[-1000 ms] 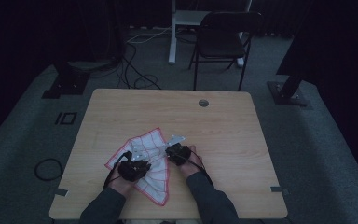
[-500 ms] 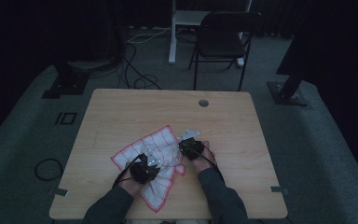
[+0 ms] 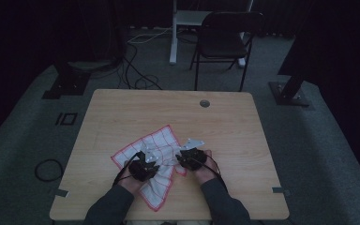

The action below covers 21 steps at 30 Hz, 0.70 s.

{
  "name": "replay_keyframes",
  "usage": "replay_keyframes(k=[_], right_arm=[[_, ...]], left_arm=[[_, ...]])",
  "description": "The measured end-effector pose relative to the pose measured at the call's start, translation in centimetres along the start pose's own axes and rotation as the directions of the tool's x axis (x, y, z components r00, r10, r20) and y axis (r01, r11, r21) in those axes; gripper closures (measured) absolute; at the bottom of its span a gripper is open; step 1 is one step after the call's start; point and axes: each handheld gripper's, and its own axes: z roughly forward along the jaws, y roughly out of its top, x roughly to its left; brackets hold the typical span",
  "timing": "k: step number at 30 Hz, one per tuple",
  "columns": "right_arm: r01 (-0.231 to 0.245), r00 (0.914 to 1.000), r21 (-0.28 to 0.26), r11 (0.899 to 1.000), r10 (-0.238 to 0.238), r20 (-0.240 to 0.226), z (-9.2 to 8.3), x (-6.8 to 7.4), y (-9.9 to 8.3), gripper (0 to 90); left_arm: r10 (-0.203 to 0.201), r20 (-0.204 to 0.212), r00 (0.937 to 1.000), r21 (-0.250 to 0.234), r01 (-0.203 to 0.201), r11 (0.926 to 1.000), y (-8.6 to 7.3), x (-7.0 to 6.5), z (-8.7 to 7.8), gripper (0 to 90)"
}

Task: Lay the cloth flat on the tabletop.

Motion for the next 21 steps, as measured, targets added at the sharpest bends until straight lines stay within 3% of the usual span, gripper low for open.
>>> replay_keyframes(k=[4, 7, 9, 10, 15, 18, 21], right_arm=[[0.013, 0.9999, 0.040, 0.999, -0.013, -0.009, 1.0, 0.2, -0.5, 68.5], [0.013, 0.9999, 0.037, 0.999, -0.013, -0.006, 1.1, 0.3, -0.6, 68.3], [0.022, 0.9997, 0.039, 0.999, -0.023, 0.013, 1.1, 0.2, -0.5, 68.8], [0.046, 0.9963, 0.054, 0.997, -0.050, 0.070, 1.1, -0.1, -0.4, 69.6], [0.003, 0.9928, 0.073, 0.997, -0.012, 0.119, 1.0, -1.7, -0.5, 70.9], [-0.007, 0.9901, 0.078, 0.997, -0.004, 0.140, 0.7, -2.4, -0.8, 71.7], [-0.022, 0.9876, 0.079, 0.997, 0.009, 0.157, 0.3, -3.3, -1.3, 71.7]], left_arm=[[-0.021, -0.024, 0.9995, 0.001, 0.021, 0.9998, 0.0, 0.8, 0.0, 74.0], [-0.027, -0.033, 0.9991, 0.002, 0.027, 0.9996, -0.1, 0.9, 0.0, 73.5], [-0.021, -0.033, 0.9992, 0.003, 0.021, 0.9998, -0.1, 0.7, -0.1, 73.5], [-0.020, -0.025, 0.9995, -0.002, 0.020, 0.9998, -0.1, 0.6, -0.2, 72.3], [-0.028, 0.043, 0.9987, -0.061, 0.031, 0.9976, -0.1, 0.1, -1.1, 67.6], [-0.032, 0.050, 0.9983, -0.085, 0.036, 0.9958, -0.3, 0.0, -2.0, 67.0], [-0.039, 0.042, 0.9984, -0.079, 0.042, 0.9960, -0.8, 0.1, -2.7, 66.9]])
